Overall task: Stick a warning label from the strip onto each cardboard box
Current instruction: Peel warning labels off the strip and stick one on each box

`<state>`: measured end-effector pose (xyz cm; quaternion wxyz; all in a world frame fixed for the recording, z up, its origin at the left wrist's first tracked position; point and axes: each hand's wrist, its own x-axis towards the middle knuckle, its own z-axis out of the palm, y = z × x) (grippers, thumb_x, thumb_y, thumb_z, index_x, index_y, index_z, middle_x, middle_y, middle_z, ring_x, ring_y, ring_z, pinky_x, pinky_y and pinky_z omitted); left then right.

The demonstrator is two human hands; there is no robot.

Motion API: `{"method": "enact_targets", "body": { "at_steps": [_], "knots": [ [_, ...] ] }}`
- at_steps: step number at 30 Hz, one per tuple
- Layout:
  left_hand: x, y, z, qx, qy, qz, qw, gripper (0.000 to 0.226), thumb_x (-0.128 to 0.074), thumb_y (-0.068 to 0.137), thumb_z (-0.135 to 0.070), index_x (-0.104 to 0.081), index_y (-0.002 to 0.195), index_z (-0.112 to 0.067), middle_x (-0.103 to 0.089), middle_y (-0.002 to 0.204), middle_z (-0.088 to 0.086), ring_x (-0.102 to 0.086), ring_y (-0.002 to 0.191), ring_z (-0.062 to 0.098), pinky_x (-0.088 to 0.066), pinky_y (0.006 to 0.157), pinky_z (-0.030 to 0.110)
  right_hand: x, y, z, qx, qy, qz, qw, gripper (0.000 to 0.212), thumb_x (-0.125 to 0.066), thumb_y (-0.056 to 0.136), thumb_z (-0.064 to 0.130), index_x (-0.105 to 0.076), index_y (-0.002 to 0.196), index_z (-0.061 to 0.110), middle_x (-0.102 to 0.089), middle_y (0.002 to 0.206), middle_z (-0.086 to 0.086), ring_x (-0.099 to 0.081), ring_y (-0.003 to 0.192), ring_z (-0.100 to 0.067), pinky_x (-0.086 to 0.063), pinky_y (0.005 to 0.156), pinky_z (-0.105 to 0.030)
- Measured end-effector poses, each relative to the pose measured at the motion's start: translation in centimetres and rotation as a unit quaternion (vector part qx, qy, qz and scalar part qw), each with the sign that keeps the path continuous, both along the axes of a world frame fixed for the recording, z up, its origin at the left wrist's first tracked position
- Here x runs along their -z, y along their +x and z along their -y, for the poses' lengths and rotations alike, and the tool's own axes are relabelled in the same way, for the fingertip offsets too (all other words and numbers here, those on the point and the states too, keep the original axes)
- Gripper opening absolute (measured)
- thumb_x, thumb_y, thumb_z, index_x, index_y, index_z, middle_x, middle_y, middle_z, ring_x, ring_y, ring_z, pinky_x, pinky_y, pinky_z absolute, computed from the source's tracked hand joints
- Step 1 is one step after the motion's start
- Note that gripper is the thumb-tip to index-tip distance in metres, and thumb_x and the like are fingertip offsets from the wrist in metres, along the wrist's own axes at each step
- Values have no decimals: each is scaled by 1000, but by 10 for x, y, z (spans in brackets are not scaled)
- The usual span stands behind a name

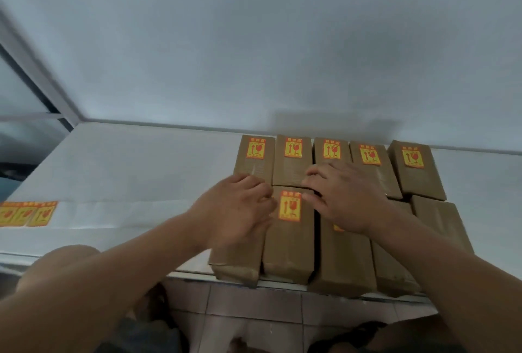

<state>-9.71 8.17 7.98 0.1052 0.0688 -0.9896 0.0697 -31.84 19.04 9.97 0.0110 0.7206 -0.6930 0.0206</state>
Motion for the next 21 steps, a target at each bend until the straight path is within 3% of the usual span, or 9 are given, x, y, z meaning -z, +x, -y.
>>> {"method": "enact_targets", "body": {
  "at_steps": [6, 11, 16, 21],
  "knots": [
    [-12, 96, 68, -122, -73, 35, 989, 34, -44, 97, -41, -66, 90, -16, -65, 94, 2, -60, 87, 25, -49, 77, 39, -9, 74, 81, -94, -16, -52, 994, 33, -39, 97, 39, -65, 112, 24, -60, 122, 4, -53, 115, -21, -43, 94, -39],
    [-4, 176, 113, -211, -71, 53, 973, 40, -37, 97, -42, -67, 89, -16, -65, 92, 2, -61, 84, 25, -50, 76, 40, 0, 154, 151, -157, -29, -68, 985, 31, -41, 98, 35, -65, 111, 21, -63, 116, 0, -57, 106, -25, -47, 85, -39],
    [10, 250, 147, -296, -42, 94, 950, 54, -23, 96, -46, -68, 99, -17, -66, 99, 3, -62, 90, 25, -51, 79, 40, 19, 235, 207, -201, -6, -40, 979, 35, -35, 100, 34, -60, 118, 18, -60, 118, -3, -54, 105, -26, -45, 87, -38],
    [36, 313, 170, -376, 5, 104, 921, 52, -27, 95, -50, -68, 104, -20, -66, 105, 0, -62, 95, 23, -51, 82, 38, 52, 311, 243, -204, 45, 18, 978, 33, -36, 100, 33, -56, 121, 18, -58, 117, -3, -52, 106, -25, -46, 84, -37]
  ]
}}
